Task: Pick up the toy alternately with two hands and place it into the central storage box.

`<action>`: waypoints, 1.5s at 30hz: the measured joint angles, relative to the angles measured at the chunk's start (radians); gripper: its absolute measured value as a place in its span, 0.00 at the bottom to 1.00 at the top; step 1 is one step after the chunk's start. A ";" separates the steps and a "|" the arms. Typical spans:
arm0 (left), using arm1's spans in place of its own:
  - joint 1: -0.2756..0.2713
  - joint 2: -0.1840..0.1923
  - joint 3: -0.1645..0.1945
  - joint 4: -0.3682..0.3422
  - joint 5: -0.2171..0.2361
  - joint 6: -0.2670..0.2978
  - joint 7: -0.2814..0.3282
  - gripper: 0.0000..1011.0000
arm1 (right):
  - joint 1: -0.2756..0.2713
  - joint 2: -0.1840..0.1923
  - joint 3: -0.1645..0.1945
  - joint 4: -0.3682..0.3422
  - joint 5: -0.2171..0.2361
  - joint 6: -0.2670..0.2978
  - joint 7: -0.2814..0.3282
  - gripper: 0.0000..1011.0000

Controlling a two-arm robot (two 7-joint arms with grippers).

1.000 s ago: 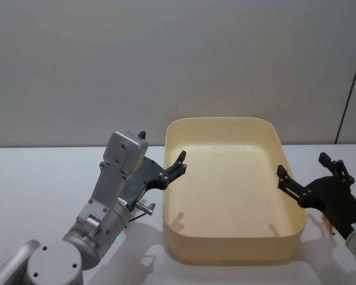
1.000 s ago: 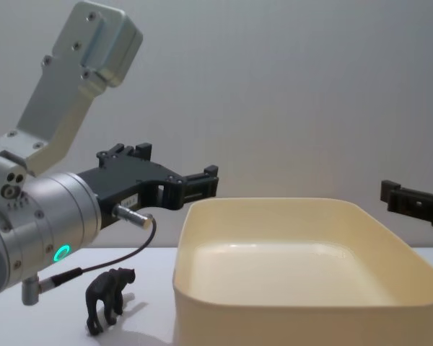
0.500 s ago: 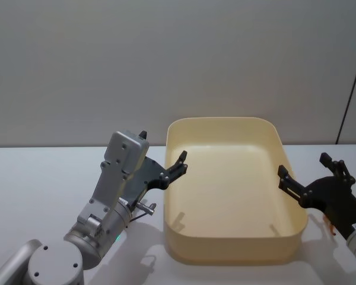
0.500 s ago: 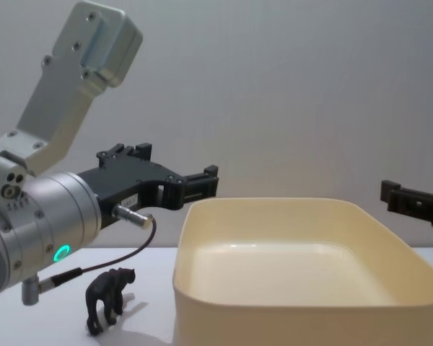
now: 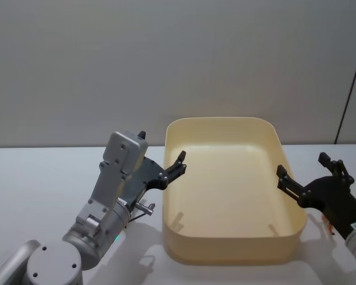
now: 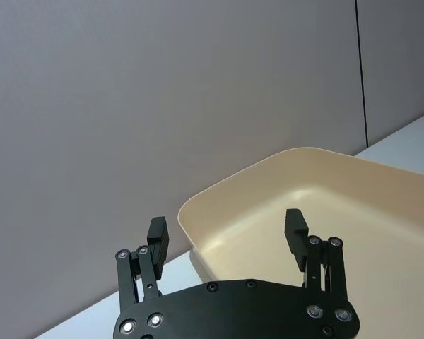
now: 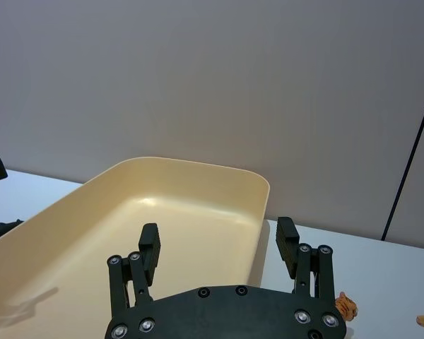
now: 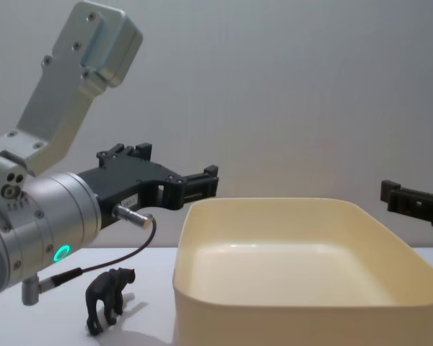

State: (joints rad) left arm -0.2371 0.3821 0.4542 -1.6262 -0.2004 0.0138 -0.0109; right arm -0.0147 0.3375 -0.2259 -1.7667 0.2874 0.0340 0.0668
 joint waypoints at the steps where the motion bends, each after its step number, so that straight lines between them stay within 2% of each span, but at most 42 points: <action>1: 0.000 0.000 0.000 0.000 0.000 0.000 0.000 0.99 | 0.000 0.000 0.000 0.000 0.000 0.000 0.000 0.99; 13: 0.000 0.000 0.000 0.000 0.000 0.000 0.000 0.99 | -0.011 0.012 0.010 -0.005 0.007 -0.002 -0.006 0.99; 26: 0.000 0.000 0.000 0.000 0.000 0.000 0.000 0.99 | -0.077 0.074 0.057 -0.046 0.055 -0.005 -0.044 0.99; 33: 0.000 0.000 0.000 0.000 0.000 0.000 0.000 0.99 | -0.114 0.108 0.087 -0.062 0.093 0.022 -0.066 0.99; 38: 0.000 0.000 0.000 0.000 0.000 0.000 0.000 0.99 | -0.115 0.111 0.091 -0.053 0.103 0.044 -0.068 0.99; 45: 0.000 0.000 0.000 0.000 0.000 0.000 0.000 0.99 | -0.083 0.092 0.085 0.004 0.100 0.091 -0.062 0.99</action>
State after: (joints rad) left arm -0.2371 0.3821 0.4542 -1.6262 -0.2004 0.0138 -0.0109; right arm -0.0981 0.4295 -0.1408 -1.7630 0.3874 0.1254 0.0047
